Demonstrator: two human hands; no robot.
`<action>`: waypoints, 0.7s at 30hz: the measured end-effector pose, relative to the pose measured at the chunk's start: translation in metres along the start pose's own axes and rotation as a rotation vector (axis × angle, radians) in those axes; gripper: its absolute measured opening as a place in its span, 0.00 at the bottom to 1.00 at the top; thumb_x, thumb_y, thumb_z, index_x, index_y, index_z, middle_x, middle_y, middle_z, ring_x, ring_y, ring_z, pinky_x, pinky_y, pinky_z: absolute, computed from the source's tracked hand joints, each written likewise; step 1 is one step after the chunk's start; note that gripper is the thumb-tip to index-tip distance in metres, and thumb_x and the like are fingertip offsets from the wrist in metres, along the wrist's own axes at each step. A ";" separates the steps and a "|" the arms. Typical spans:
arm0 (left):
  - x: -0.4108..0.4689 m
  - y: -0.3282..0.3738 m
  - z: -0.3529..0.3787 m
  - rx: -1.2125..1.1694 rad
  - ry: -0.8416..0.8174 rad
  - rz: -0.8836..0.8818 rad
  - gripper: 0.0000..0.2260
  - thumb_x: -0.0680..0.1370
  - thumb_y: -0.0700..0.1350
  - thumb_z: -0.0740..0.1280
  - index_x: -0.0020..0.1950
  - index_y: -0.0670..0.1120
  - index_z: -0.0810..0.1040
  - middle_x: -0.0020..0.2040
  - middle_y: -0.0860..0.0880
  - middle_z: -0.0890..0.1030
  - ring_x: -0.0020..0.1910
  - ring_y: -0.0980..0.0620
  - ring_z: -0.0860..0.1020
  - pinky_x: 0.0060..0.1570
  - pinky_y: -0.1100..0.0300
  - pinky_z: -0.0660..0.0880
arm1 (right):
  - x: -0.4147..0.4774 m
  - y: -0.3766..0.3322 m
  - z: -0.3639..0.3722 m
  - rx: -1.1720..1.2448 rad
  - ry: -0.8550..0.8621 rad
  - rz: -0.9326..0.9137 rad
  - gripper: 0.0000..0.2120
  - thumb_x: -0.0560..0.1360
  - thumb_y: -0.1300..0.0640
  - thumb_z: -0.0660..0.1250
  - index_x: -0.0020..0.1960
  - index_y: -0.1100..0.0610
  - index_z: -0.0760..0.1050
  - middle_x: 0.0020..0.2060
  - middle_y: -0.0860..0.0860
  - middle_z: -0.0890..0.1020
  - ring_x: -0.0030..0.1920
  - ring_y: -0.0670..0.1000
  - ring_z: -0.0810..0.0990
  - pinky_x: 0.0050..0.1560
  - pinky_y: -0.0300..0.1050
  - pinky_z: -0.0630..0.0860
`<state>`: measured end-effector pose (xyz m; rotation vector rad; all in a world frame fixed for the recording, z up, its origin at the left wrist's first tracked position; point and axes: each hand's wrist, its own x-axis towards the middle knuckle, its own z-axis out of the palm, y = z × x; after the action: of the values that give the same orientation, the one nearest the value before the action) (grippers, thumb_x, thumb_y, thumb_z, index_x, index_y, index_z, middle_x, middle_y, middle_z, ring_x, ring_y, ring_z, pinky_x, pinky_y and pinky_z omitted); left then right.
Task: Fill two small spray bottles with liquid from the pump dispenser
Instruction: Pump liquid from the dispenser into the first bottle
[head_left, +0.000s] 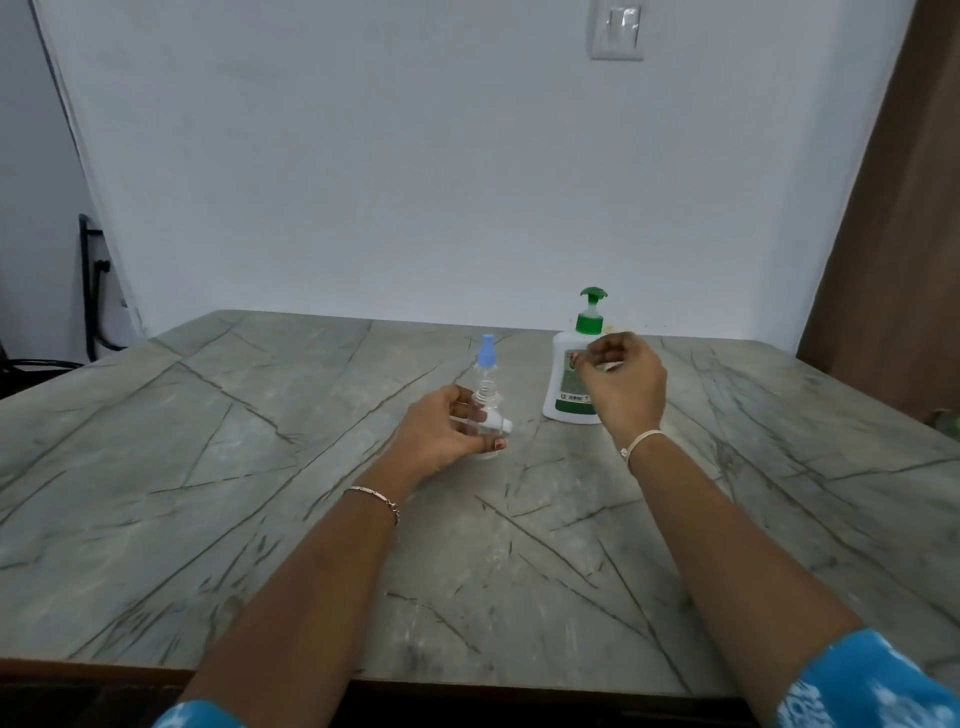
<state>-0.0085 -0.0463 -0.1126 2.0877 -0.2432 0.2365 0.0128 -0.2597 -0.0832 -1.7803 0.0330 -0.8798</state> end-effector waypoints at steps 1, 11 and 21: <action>0.000 0.000 0.001 0.000 -0.003 0.007 0.26 0.61 0.49 0.82 0.54 0.51 0.75 0.49 0.55 0.82 0.47 0.55 0.82 0.53 0.59 0.78 | 0.002 0.001 -0.002 -0.046 0.054 -0.035 0.13 0.68 0.55 0.76 0.46 0.51 0.74 0.41 0.45 0.78 0.40 0.45 0.76 0.41 0.41 0.71; -0.002 0.008 0.004 0.045 -0.017 0.037 0.27 0.63 0.51 0.80 0.57 0.50 0.74 0.47 0.59 0.79 0.44 0.61 0.79 0.41 0.74 0.73 | 0.037 0.022 0.008 -0.023 -0.193 0.118 0.41 0.65 0.54 0.79 0.71 0.53 0.61 0.64 0.51 0.72 0.64 0.55 0.72 0.66 0.57 0.71; -0.001 0.007 0.006 0.037 -0.035 0.052 0.26 0.66 0.51 0.79 0.60 0.49 0.75 0.51 0.55 0.82 0.51 0.55 0.81 0.50 0.65 0.77 | 0.028 0.028 0.008 0.143 -0.178 0.189 0.29 0.62 0.56 0.81 0.57 0.48 0.72 0.51 0.47 0.81 0.51 0.51 0.80 0.55 0.50 0.78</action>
<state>-0.0105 -0.0552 -0.1101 2.1252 -0.3167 0.2371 0.0486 -0.2766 -0.0918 -1.6846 0.0220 -0.5728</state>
